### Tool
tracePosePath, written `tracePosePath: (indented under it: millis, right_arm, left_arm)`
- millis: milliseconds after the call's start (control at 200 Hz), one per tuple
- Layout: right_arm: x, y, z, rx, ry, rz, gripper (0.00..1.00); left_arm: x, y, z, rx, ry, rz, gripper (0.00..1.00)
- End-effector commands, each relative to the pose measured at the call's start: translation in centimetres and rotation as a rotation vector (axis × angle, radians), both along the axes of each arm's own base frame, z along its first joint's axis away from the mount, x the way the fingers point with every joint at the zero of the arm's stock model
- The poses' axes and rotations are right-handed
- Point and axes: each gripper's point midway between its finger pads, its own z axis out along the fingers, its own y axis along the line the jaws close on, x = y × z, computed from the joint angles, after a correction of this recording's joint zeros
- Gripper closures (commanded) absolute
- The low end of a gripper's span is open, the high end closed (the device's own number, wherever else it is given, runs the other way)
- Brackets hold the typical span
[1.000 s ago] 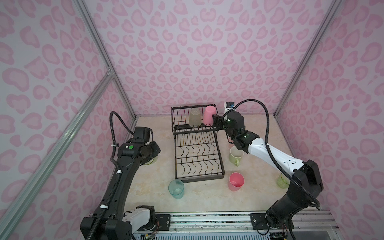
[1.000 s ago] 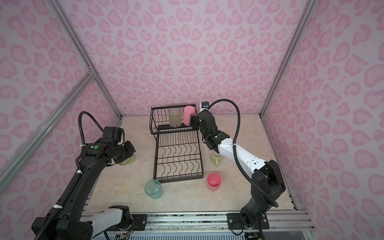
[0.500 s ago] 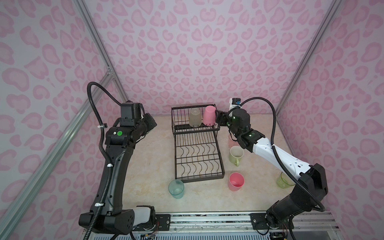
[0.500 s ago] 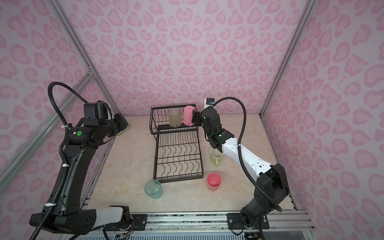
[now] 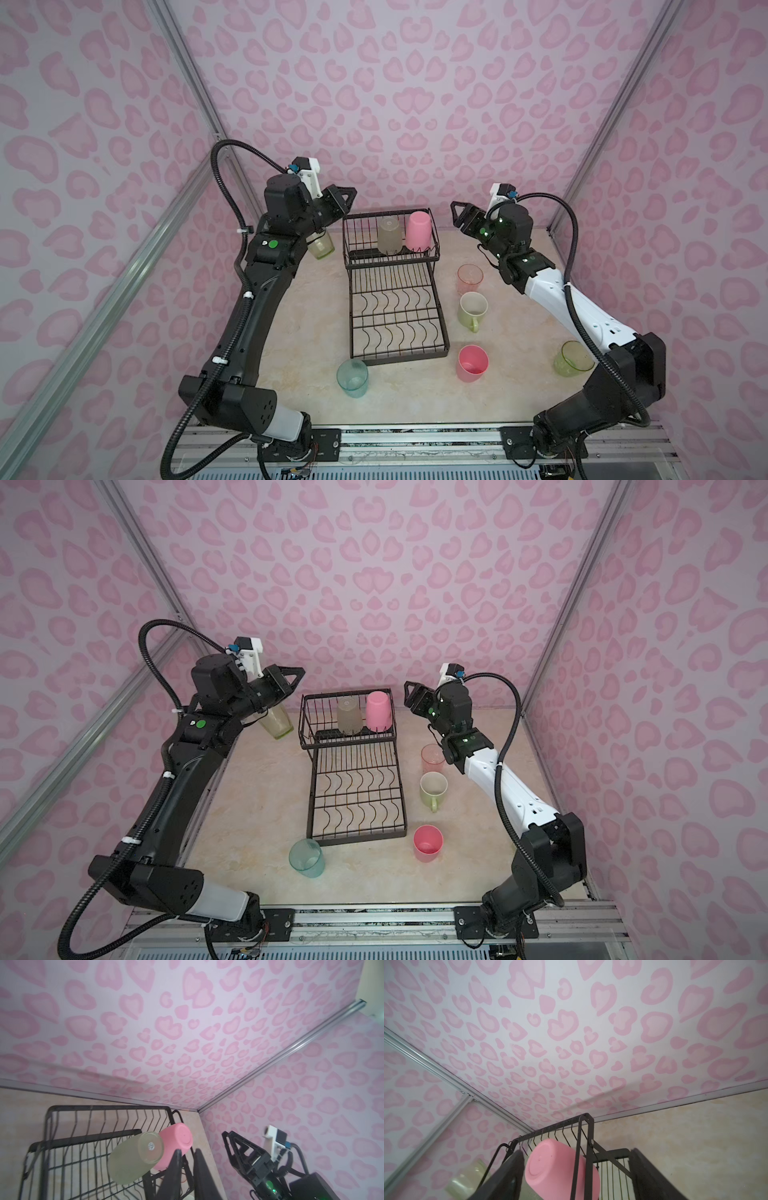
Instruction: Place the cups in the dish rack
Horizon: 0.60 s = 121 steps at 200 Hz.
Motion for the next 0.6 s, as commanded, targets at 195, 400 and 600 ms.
tracePosePath:
  millis: [195, 400, 600]
  right_arm:
    - [0.4, 2.5, 1.0, 0.248, 0.037, 0.197, 0.24]
    - [-0.2, 2.7, 0.2, 0.105, 0.028, 0.136, 0.24]
    - [-1.7, 3.6, 1.2, -0.078, -0.029, 0.083, 0.23]
  left_arm:
    - [1.8, -0.7, 0.7, 0.038, -0.033, -0.004, 0.91]
    - [1.9, 5.3, -1.1, 0.167, 0.048, 0.21, 0.82]
    - [3.9, 11.7, -5.7, 0.199, 0.212, 0.387, 0.78]
